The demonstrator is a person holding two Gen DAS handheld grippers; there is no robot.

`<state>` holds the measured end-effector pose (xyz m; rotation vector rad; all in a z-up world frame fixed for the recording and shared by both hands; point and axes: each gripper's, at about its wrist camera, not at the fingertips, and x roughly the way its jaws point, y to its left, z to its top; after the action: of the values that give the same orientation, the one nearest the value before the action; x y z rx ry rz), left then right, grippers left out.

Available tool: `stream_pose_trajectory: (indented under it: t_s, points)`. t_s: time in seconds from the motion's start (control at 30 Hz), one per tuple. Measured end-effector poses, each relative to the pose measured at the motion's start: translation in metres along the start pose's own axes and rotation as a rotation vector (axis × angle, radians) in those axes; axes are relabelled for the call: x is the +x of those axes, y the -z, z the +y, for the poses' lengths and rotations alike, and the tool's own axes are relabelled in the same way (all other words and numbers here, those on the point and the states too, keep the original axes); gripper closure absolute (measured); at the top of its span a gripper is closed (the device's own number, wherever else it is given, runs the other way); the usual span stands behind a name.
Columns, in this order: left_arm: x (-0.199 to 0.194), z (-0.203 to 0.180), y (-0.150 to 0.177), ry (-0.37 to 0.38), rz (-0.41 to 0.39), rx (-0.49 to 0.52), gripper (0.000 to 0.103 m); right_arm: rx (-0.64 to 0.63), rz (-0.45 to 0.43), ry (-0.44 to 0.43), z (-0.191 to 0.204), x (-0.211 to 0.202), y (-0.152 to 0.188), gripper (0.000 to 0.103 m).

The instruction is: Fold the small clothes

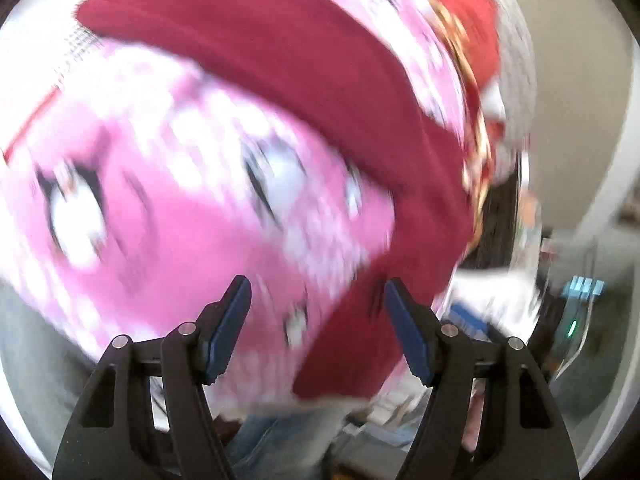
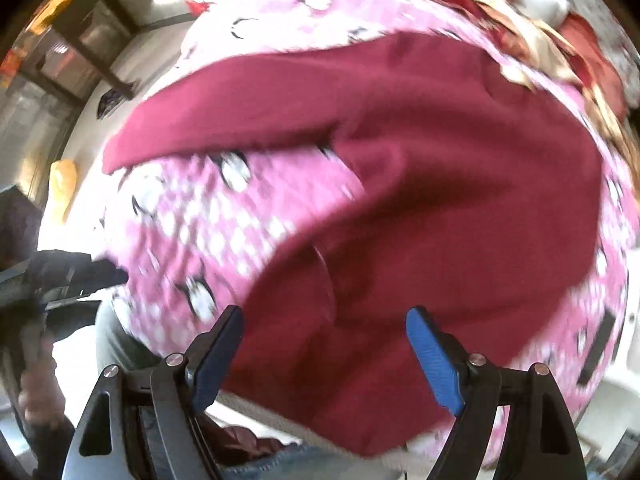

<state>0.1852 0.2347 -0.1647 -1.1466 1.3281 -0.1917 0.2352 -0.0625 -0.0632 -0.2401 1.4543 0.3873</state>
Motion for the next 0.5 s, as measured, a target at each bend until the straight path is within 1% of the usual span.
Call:
stream_pose_trajectory:
  t_s: [0.07,0.17,0.2,0.23,0.3,0.33,0.37,0.4,0.43,0.47,0.5]
  points:
    - [-0.002,0.014,-0.027,0.006,-0.025,-0.079,0.034,-0.036,0.008,-0.005,0.015,0.011,-0.025,0.022]
    - [0.001,0.029,-0.056,0.045,-0.036,-0.176,0.035,-0.059,0.029,-0.026,0.031,0.028,-0.052,0.022]
    - [-0.001,0.033,-0.066,0.073,-0.059,-0.211,0.035,-0.053,0.038,-0.038,0.034,0.034,-0.059,0.022]
    - [-0.005,0.037,-0.076,0.084,-0.084,-0.224,0.035,-0.052,0.051,-0.053,0.038,0.040,-0.067,0.022]
    - [-0.008,0.049,-0.092,0.116,-0.142,-0.284,0.035,-0.061,0.063,-0.071,0.043,0.046,-0.075,0.022]
    - [-0.006,0.056,-0.100,0.132,-0.155,-0.303,0.042,-0.065,0.070,-0.078,0.045,0.049,-0.078,0.022]
    - [-0.002,0.062,-0.104,0.143,-0.154,-0.328,0.058,-0.070,0.077,-0.085,0.048,0.052,-0.080,0.022]
    - [0.001,0.070,-0.103,0.150,-0.153,-0.377,0.072,-0.079,0.083,-0.093,0.050,0.053,-0.082,0.022]
    - [0.002,0.073,-0.099,0.133,-0.160,-0.394,0.090,-0.091,0.086,-0.096,0.052,0.055,-0.083,0.022]
    - [-0.003,0.068,-0.095,0.126,-0.184,-0.357,0.095,-0.098,0.084,-0.091,0.052,0.055,-0.082,0.022]
    - [-0.010,0.061,-0.091,0.114,-0.210,-0.329,0.096,-0.102,0.074,-0.091,0.051,0.053,-0.080,0.022]
